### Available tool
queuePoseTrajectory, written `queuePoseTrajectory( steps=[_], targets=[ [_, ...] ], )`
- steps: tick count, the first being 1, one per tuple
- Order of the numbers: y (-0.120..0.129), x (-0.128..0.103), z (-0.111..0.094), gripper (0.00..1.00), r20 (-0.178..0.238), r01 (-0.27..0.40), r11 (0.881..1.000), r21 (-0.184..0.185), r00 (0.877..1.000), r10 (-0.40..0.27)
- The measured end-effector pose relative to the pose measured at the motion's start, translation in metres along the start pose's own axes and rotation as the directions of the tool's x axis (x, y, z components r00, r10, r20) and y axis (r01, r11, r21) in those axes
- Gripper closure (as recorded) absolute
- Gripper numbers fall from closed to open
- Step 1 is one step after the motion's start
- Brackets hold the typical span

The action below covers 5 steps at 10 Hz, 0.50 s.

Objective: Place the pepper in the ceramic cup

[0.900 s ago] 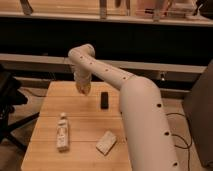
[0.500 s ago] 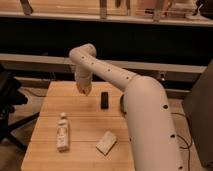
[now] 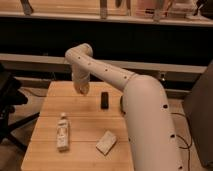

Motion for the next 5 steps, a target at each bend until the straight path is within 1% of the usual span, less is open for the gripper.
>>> queuePoseTrajectory(
  steps=[1, 2, 3, 5],
  targets=[
    [-0.001, 0.0, -0.001, 0.77, -0.003, 0.002, 1.0, 0.002, 1.0, -0.002],
    [0.001, 0.001, -0.003, 0.67, -0.007, 0.001, 1.0, 0.001, 1.0, -0.001],
    [0.002, 0.001, -0.004, 0.63, -0.011, 0.004, 1.0, -0.001, 1.0, -0.004],
    [-0.009, -0.012, -0.007, 0.44, -0.025, 0.032, 0.999, -0.003, 0.999, -0.032]
  ],
)
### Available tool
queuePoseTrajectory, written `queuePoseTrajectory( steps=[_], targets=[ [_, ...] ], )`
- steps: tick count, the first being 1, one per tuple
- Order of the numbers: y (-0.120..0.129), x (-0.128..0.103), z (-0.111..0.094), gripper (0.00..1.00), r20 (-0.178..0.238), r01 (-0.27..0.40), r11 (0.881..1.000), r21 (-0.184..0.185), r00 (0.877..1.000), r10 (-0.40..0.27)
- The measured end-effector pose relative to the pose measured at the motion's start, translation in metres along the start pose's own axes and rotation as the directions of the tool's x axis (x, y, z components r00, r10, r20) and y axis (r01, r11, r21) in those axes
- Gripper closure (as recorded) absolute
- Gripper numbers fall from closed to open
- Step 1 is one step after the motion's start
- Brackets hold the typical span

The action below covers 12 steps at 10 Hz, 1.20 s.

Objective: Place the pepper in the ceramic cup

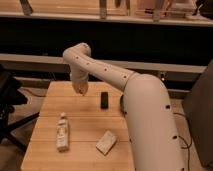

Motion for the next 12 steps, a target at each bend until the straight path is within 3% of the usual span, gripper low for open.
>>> queuePoseTrajectory(
  steps=[1, 3, 5, 9, 10, 12],
  targets=[
    [-0.003, -0.003, -0.002, 0.33, -0.007, 0.007, 1.0, 0.0, 1.0, -0.007],
    [0.003, -0.001, -0.005, 0.22, -0.013, 0.001, 1.0, 0.001, 1.0, -0.001],
    [0.016, 0.002, -0.01, 0.32, -0.022, 0.0, 1.0, 0.002, 1.0, 0.0],
    [0.022, 0.0, -0.016, 0.72, -0.031, -0.006, 1.0, 0.012, 0.999, 0.007],
    [0.026, 0.003, -0.02, 0.78, -0.031, -0.011, 1.0, 0.016, 0.999, 0.012],
    [0.035, 0.011, -0.013, 0.75, -0.025, -0.009, 1.0, 0.007, 1.0, 0.01]
  ],
)
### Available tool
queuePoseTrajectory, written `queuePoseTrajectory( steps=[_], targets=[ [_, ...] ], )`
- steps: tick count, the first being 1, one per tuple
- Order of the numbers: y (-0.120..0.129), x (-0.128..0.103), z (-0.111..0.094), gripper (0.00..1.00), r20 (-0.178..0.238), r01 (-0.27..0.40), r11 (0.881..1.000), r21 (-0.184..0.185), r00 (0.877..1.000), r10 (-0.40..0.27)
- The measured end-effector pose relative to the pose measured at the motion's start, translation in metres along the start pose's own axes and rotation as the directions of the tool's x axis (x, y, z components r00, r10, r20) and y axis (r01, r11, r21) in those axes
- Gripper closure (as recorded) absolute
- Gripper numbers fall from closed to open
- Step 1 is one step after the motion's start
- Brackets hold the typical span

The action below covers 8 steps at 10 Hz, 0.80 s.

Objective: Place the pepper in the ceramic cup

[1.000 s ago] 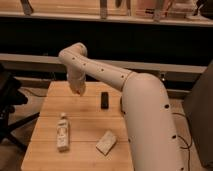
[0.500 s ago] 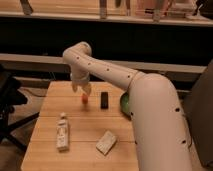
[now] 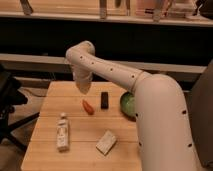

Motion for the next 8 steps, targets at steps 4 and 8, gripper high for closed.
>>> queuePoseTrajectory(
  steps=[4, 8],
  targets=[
    [0.003, -0.003, 0.044, 0.4, 0.008, 0.008, 1.0, -0.003, 1.0, -0.008],
    [0.009, 0.0, 0.045, 0.21, 0.012, 0.013, 1.0, -0.005, 1.0, -0.013]
  ],
)
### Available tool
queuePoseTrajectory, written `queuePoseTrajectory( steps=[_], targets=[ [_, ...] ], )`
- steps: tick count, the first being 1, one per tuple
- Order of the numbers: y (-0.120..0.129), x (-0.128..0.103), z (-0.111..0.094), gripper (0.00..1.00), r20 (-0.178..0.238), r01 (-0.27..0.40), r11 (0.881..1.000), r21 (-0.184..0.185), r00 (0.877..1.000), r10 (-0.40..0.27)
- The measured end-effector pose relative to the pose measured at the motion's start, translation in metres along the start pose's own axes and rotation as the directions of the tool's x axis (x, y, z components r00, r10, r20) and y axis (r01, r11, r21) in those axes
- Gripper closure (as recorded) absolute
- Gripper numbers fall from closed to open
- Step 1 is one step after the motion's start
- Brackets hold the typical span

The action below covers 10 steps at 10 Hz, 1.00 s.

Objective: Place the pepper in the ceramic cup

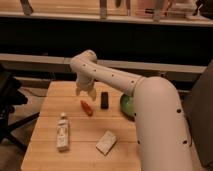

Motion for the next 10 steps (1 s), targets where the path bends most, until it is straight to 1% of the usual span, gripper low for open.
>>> queuePoseTrajectory(
  steps=[2, 3, 5, 7, 10],
  targets=[
    [0.004, 0.002, 0.018, 0.2, 0.001, 0.003, 1.0, 0.004, 1.0, -0.003],
    [0.004, 0.004, 0.03, 0.2, 0.006, 0.003, 1.0, 0.006, 1.0, -0.004],
    [-0.001, -0.002, 0.055, 0.2, 0.023, 0.012, 1.0, 0.01, 1.0, -0.012],
    [-0.001, -0.004, 0.068, 0.2, 0.04, 0.008, 1.0, 0.008, 0.999, -0.009],
    [0.002, -0.001, 0.079, 0.2, 0.053, 0.009, 1.0, 0.002, 0.999, -0.009]
  ],
)
